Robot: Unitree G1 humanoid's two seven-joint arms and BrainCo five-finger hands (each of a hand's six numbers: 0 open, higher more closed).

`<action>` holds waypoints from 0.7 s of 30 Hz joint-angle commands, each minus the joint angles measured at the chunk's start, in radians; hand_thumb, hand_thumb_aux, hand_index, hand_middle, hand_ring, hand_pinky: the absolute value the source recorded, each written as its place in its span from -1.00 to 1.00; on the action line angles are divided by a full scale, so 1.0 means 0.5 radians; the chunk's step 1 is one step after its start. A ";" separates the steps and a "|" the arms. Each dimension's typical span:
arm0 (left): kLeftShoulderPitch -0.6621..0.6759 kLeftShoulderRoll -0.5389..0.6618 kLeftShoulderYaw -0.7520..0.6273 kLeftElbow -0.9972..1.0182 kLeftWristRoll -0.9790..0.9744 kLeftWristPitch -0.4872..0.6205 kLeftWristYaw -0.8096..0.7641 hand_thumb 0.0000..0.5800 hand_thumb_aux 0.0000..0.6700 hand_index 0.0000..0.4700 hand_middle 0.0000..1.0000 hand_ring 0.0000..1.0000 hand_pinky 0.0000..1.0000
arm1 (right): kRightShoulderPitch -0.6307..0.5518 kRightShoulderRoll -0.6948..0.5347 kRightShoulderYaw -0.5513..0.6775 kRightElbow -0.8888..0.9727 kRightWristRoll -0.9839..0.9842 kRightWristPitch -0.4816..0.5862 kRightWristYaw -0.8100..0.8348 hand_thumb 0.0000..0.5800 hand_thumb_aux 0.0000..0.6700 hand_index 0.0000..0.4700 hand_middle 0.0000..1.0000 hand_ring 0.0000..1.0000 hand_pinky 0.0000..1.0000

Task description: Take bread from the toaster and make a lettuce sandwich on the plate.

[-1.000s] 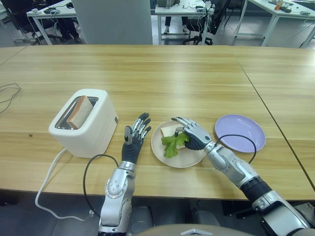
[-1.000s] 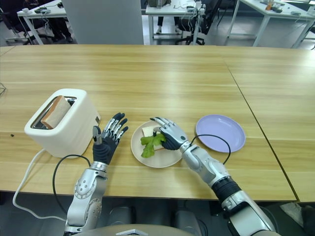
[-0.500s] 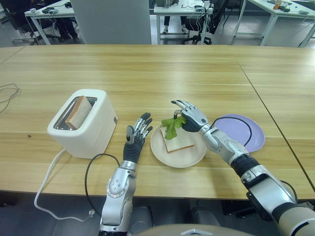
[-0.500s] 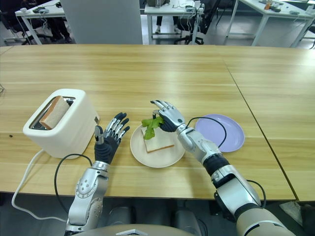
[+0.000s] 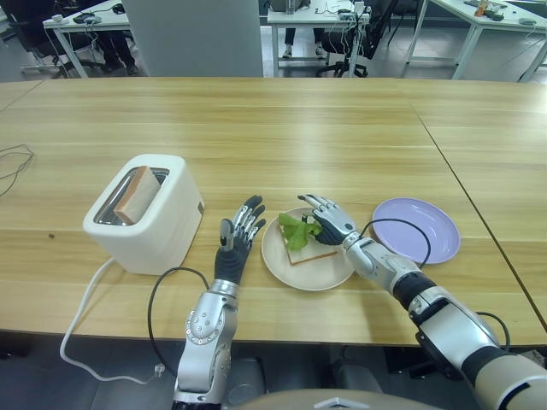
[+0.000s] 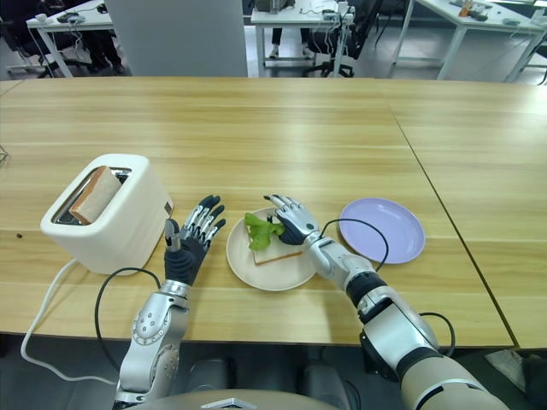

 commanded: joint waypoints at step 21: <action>0.015 0.091 0.021 -0.004 0.094 0.029 0.008 -1.00 -1.00 -1.00 -1.00 -1.00 -1.00 | 0.508 -0.414 -0.211 -1.046 0.152 0.093 0.379 -1.00 -1.00 -1.00 -1.00 -1.00 -1.00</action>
